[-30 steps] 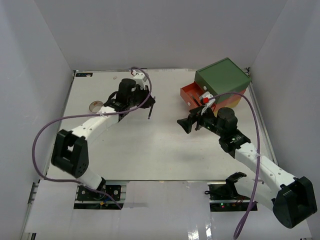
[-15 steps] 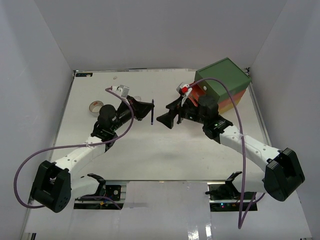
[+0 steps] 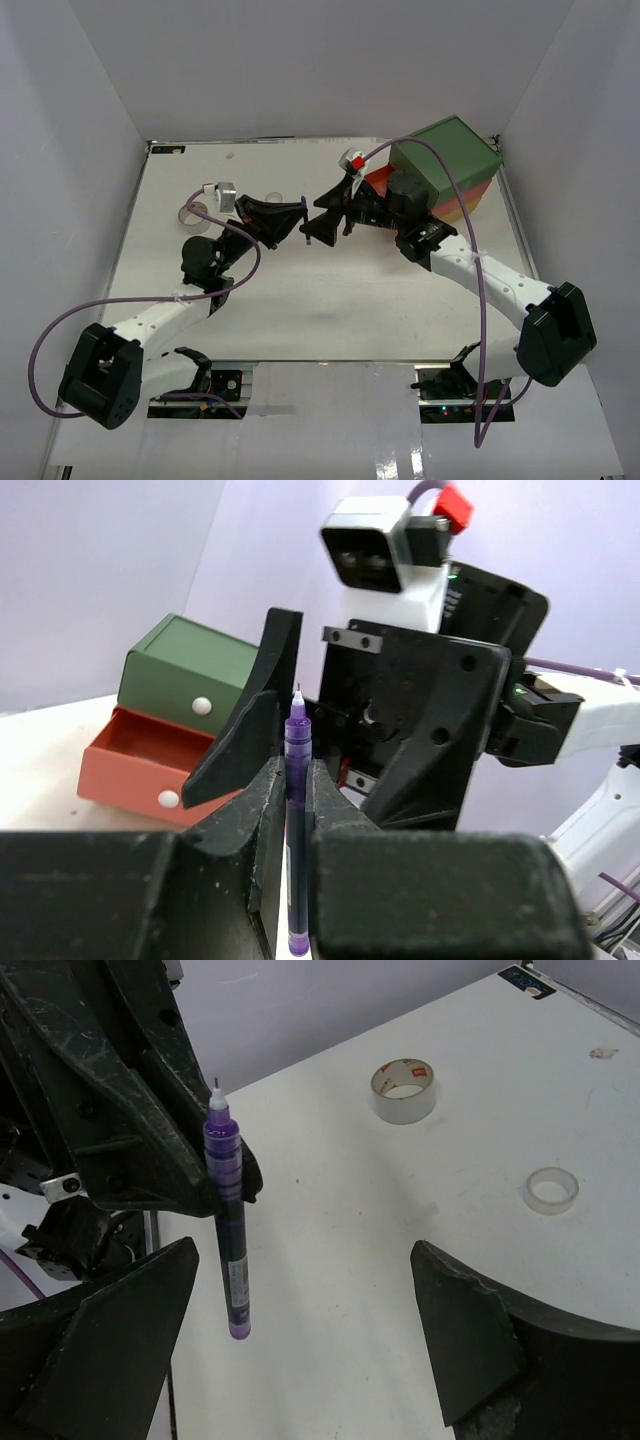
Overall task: Sort the stationery into containers
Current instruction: Pick up the pen from the center of the board.
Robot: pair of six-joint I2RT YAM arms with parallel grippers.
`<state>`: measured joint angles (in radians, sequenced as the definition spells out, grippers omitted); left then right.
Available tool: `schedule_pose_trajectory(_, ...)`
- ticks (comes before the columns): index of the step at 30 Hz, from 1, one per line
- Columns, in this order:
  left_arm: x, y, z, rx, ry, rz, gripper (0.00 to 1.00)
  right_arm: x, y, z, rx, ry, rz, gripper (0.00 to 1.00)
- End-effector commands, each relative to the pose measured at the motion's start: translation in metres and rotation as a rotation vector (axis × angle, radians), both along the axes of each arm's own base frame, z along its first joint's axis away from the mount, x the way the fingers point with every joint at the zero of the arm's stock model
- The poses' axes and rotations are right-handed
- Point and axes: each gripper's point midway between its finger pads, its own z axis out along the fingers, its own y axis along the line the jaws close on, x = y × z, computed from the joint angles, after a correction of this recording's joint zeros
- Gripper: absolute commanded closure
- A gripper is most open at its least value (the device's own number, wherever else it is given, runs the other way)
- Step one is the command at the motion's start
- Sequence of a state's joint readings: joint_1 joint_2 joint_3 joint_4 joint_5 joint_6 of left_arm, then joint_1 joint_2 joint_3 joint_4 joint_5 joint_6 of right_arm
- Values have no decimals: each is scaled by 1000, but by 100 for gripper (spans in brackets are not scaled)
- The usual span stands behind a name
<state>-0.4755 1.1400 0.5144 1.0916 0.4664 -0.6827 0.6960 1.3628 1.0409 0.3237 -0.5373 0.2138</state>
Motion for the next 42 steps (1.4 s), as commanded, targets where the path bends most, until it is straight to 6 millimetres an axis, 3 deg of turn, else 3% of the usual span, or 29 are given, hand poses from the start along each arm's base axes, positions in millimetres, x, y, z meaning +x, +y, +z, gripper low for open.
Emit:
schedule_pose_trajectory(1, -16, 2, 19, -48, -94, -30, 100, -7, 8, 19, 33, -6, 61, 10)
schedule_pose_trajectory(6, -17, 4, 19, -82, -102, -30, 100, -9, 13, 11, 17, 20, 88, 19)
schedule_pose_trajectory(24, -20, -2, 22, -142, -129, -43, 100, -17, 18, 18, 18, 8, 142, 57)
schedule_pose_trajectory(32, -20, 4, 25, -175, -131, -22, 100, -19, 16, 14, 13, 15, 145, 64)
schedule_pose_trajectory(42, -20, 8, 31, -205, -145, -5, 100, -22, 17, 12, 10, 17, 156, 65)
